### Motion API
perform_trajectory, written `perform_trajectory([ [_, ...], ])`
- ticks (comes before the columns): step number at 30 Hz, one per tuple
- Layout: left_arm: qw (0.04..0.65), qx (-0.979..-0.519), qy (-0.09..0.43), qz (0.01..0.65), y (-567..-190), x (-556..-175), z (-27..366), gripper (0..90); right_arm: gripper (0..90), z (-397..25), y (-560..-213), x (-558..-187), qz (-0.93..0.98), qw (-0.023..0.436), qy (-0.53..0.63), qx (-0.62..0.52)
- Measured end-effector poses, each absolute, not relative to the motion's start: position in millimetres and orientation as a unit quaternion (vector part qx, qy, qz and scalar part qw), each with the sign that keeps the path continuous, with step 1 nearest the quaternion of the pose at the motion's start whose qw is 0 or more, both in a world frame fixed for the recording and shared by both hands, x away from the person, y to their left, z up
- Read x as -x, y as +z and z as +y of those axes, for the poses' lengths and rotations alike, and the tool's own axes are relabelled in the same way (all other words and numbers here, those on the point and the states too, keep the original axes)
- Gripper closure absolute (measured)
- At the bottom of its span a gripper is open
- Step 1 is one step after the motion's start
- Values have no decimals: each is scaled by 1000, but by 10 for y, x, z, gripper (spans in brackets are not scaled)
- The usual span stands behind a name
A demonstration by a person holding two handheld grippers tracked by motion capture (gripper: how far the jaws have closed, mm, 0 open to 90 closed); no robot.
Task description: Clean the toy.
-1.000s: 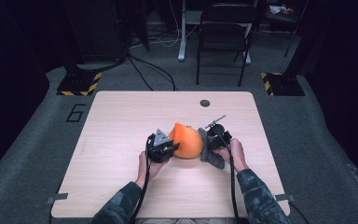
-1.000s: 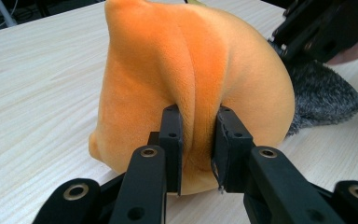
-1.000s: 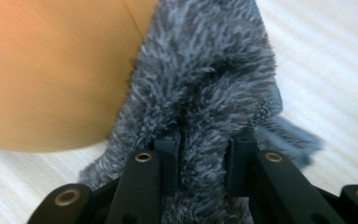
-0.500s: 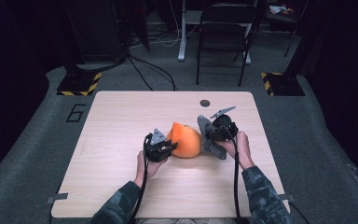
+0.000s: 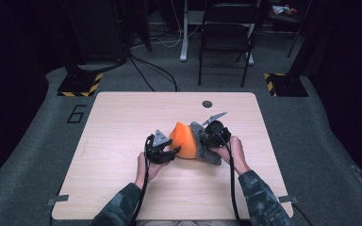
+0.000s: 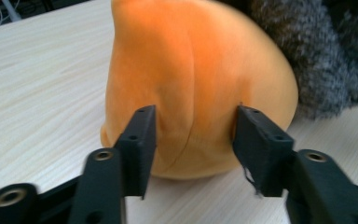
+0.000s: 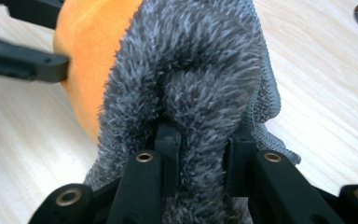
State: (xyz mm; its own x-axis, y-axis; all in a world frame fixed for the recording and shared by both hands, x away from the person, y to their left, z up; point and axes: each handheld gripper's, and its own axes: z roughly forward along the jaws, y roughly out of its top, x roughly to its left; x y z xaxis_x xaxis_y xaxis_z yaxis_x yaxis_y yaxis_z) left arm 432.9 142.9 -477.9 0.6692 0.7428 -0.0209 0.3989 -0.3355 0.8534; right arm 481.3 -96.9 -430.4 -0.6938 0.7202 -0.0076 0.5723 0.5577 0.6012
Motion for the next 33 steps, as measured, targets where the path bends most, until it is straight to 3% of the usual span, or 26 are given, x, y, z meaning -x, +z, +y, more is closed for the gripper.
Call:
perform_trajectory([
  [6, 446, -804, 190, 344, -4871, -4379, 1404, 426, 717, -989, -4329, -4828, 871, 128, 300, -367],
  [11, 450, -800, 202, 342, -4892, -4367, 1369, 685, 717, -1009, -4344, -4830, 870, 128, 301, -370],
  [15, 451, -798, 197, 348, -4870, -4362, 1385, 780, 717, -1015, -4322, -4836, 869, 134, 304, -367],
  [24, 464, -792, 169, 360, -4762, -4244, 1430, 807, 717, -1060, -4088, -4794, 859, 146, 328, -365],
  [33, 459, -797, 182, 348, -4801, -4183, 1370, 792, 709, -704, -3900, -4563, 864, 152, 369, -308],
])
